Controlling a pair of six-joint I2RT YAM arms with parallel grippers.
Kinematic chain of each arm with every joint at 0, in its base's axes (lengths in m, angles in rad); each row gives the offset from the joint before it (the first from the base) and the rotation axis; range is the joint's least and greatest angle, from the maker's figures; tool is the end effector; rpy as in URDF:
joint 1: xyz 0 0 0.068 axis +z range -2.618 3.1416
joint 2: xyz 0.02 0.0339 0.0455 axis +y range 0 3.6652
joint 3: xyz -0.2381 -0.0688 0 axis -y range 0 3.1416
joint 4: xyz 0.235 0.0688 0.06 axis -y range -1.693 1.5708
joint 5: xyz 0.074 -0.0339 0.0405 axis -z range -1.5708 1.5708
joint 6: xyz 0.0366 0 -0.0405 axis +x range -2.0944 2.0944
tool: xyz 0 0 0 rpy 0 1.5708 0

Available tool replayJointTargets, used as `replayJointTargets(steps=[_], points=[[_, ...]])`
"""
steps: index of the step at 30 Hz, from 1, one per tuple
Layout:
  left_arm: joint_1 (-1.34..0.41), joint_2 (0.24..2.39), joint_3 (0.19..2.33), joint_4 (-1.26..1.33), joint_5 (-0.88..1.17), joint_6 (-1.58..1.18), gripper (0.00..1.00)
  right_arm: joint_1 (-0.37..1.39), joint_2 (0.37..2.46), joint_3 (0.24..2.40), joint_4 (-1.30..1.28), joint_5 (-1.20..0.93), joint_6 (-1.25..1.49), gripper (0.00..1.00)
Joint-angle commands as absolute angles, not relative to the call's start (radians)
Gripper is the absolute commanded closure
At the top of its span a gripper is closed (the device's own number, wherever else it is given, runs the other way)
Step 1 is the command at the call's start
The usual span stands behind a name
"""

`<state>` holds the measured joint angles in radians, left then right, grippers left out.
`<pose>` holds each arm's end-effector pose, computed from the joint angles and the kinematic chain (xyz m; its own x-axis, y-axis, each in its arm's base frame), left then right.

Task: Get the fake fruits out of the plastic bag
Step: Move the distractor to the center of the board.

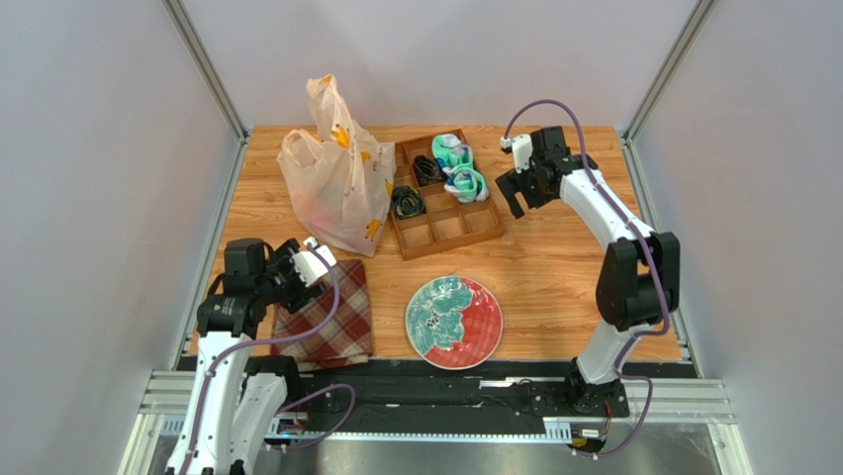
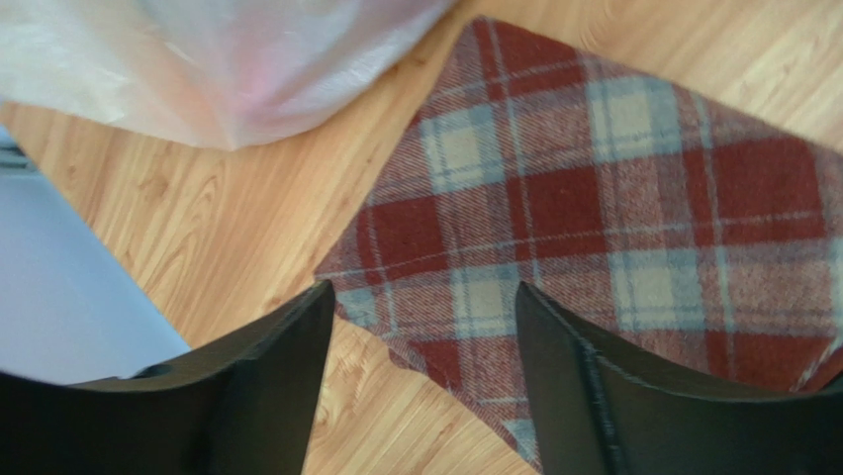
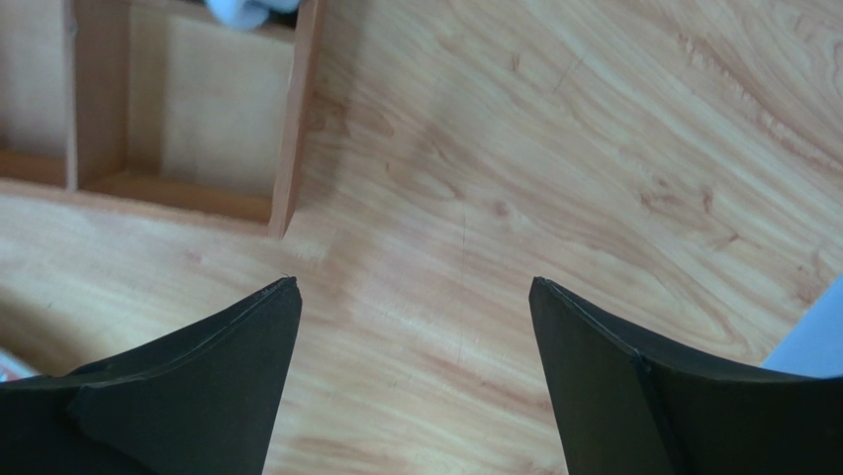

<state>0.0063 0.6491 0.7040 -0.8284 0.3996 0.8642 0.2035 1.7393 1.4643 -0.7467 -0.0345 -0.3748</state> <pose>0.1388 -0.0134 0.2550 -0.2463 0.6991 -0.6712 0.7083 0.6026 0.3677 0.3524 0.0740 0.2478 -0.6970 -0.5174 -0.4965 -0.5102 0.8443 -0.1637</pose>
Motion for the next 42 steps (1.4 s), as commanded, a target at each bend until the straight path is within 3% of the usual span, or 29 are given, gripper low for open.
replayJointTargets(steps=[1, 5, 8, 12, 21, 24, 30, 35, 37, 42], points=[[0.005, 0.718, 0.667, -0.87, 0.431, 1.092, 0.29, 0.204, 1.856, 1.592, -0.732, -0.009, -0.413, 0.09], [-0.026, 0.824, 0.627, -0.836, 0.413, 1.138, 0.34, 0.206, 1.922, 1.638, -0.741, -0.034, -0.425, 0.09], [-0.044, 0.902, 0.604, -0.807, 0.382, 1.157, 0.44, 0.206, 1.956, 1.675, -0.767, -0.095, -0.414, 0.09], [-0.051, 1.005, 0.568, -0.709, 0.336, 1.163, 0.69, 0.213, 2.008, 1.716, -0.801, -0.164, -0.374, 0.11], [-0.04, 1.275, 0.555, -0.486, 0.169, 1.097, 0.95, 0.268, 2.081, 1.741, -0.816, -0.203, -0.342, 0.12], [-0.037, 1.363, 0.629, -0.468, 0.117, 1.037, 0.96, 0.276, 2.126, 1.775, -0.798, -0.154, -0.298, 0.13], [0.032, 1.494, 0.756, -0.479, 0.009, 1.003, 1.0, 0.27, 2.171, 1.805, -0.782, -0.103, -0.259, 0.24], [0.165, 1.479, 0.765, -0.508, 0.021, 1.037, 1.0, 0.244, 2.192, 1.804, -0.766, -0.077, -0.175, 0.37], [0.193, 1.462, 0.772, -0.52, 0.034, 1.042, 1.0, 0.221, 2.189, 1.801, -0.752, -0.058, -0.158, 0.47], [0.216, 1.402, 0.791, -0.589, 0.135, 1.034, 1.0, 0.131, 2.163, 1.783, -0.724, 0.032, -0.112, 0.54]])
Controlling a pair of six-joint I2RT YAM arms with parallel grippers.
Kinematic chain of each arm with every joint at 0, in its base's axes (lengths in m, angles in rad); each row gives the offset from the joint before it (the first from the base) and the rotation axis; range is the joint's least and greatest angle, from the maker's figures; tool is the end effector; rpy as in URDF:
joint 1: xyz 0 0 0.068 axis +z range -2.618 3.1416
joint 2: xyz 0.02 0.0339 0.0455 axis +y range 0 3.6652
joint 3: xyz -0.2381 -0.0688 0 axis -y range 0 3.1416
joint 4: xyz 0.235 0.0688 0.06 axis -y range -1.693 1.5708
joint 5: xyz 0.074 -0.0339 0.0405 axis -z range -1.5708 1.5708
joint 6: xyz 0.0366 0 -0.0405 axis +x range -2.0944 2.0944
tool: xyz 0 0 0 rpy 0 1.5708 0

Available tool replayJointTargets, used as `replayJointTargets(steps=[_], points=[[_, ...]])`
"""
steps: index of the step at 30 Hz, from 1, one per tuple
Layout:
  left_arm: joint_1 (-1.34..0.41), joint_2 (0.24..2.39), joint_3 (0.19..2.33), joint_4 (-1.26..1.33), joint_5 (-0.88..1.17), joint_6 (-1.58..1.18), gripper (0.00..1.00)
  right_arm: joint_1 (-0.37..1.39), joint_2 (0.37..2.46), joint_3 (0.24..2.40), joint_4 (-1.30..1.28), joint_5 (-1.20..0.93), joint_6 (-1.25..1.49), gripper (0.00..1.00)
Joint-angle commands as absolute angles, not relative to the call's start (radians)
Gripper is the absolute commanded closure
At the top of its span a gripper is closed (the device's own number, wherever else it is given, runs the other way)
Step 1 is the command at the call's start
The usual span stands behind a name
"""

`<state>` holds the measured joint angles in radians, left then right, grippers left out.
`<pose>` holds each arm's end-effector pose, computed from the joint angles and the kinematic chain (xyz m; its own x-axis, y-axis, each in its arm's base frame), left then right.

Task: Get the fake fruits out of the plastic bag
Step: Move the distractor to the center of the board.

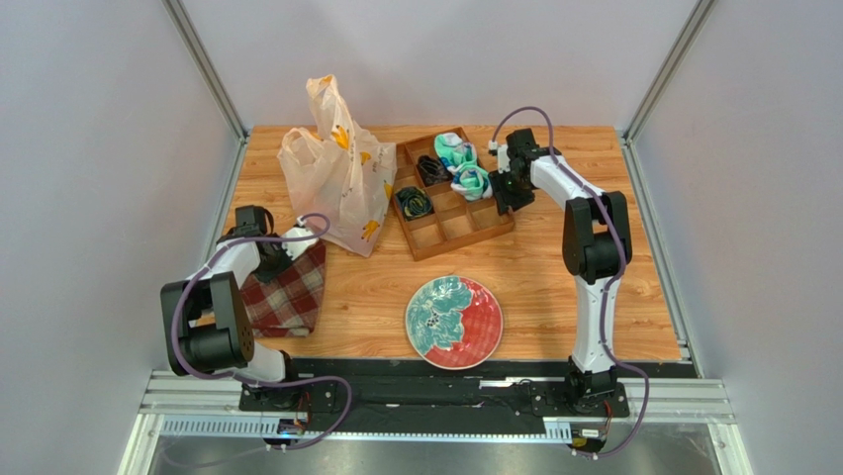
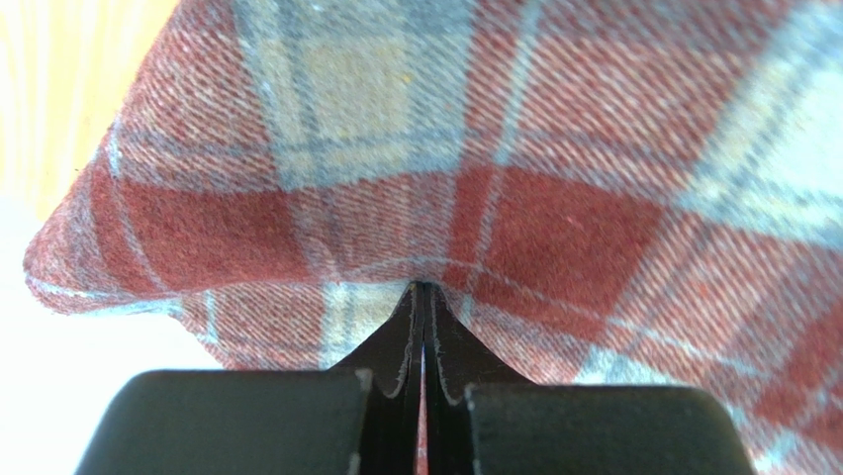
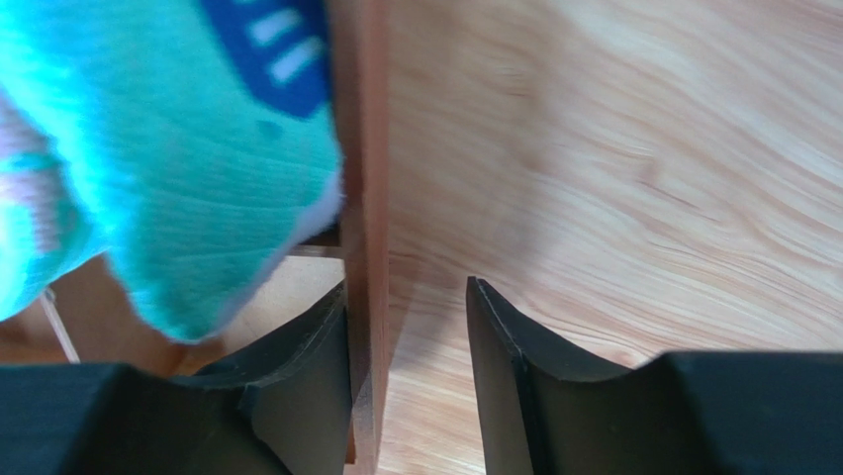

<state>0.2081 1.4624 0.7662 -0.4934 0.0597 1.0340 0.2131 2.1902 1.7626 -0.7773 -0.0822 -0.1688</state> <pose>0.2491 0.0504 0.1429 -0.6230 0.7452 -0.2378 0.6861 0.6666 0.2914 0.4260 0.0952 0.1613 -0.8595 -0.3573 -0.3656 -0.3894 0.9209 0.0155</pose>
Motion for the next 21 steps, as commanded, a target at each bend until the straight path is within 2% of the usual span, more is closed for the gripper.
replayJointTargets(steps=[1, 8, 11, 13, 17, 20, 21], points=[[0.216, 1.387, 0.796, -0.603, 0.176, 1.02, 1.0, 0.114, 2.154, 1.773, -0.723, 0.043, -0.109, 0.55], [0.216, 1.29, 0.816, -0.626, 0.244, 0.96, 1.0, -0.047, 2.079, 1.704, -0.706, 0.077, -0.083, 0.6], [0.216, 1.247, 0.805, -0.629, 0.261, 0.931, 0.99, -0.075, 2.039, 1.674, -0.698, 0.087, -0.086, 0.6], [0.216, 1.208, 0.799, -0.649, 0.279, 0.913, 0.98, -0.077, 2.001, 1.664, -0.696, 0.087, -0.08, 0.55], [0.218, 1.108, 0.792, -0.699, 0.316, 0.891, 0.94, -0.064, 1.858, 1.669, -0.698, 0.02, -0.041, 0.33], [0.218, 1.014, 0.804, -0.748, 0.371, 0.87, 0.77, -0.012, 1.717, 1.658, -0.719, -0.02, -0.089, 0.22], [0.218, 0.993, 0.808, -0.767, 0.402, 0.847, 0.61, -0.005, 1.686, 1.623, -0.721, -0.044, -0.107, 0.21]])
